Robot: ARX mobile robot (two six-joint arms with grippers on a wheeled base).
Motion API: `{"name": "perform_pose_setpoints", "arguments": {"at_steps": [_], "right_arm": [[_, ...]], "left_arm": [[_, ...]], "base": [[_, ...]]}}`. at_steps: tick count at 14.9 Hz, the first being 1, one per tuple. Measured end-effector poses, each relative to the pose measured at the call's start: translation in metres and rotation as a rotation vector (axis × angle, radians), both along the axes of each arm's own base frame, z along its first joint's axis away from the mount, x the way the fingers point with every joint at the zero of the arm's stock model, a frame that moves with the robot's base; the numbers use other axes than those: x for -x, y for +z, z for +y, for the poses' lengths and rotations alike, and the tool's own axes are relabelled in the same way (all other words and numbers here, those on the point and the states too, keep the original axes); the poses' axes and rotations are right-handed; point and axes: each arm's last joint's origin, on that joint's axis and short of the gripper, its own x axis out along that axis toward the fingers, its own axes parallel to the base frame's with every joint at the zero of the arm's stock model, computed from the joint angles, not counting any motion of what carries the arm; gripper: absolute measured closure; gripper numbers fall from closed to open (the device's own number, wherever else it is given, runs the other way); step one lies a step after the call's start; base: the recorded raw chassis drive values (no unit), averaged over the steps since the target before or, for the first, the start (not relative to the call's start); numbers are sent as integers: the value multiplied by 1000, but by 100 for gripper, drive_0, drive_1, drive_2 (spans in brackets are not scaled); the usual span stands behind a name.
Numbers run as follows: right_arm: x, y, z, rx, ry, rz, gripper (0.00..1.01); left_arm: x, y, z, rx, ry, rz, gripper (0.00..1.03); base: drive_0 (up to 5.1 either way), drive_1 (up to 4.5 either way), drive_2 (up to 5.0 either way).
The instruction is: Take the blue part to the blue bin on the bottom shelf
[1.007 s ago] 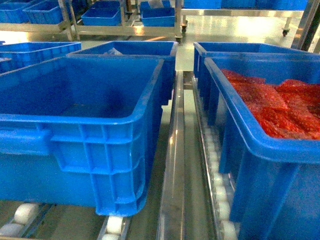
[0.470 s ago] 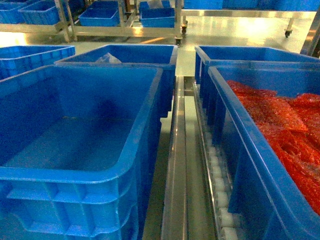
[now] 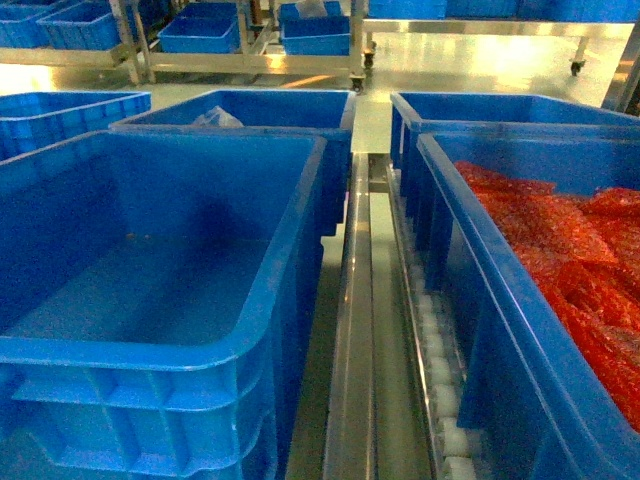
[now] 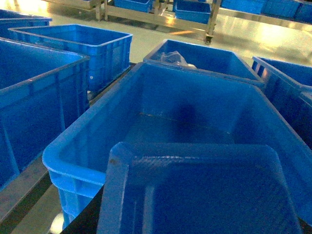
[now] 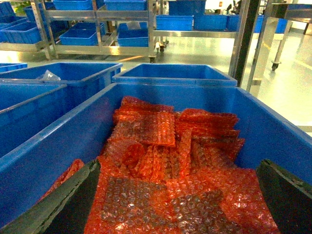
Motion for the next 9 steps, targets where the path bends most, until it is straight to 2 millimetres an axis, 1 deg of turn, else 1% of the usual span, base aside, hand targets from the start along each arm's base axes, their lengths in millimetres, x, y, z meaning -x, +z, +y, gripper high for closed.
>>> {"name": "perform_pose_setpoints", "arguments": {"at_steps": [9], "right_arm": [[0, 0, 0, 0, 0, 0, 3]], "left_arm": [[0, 0, 0, 0, 0, 0, 60]], "base": [[0, 0, 0]]}}
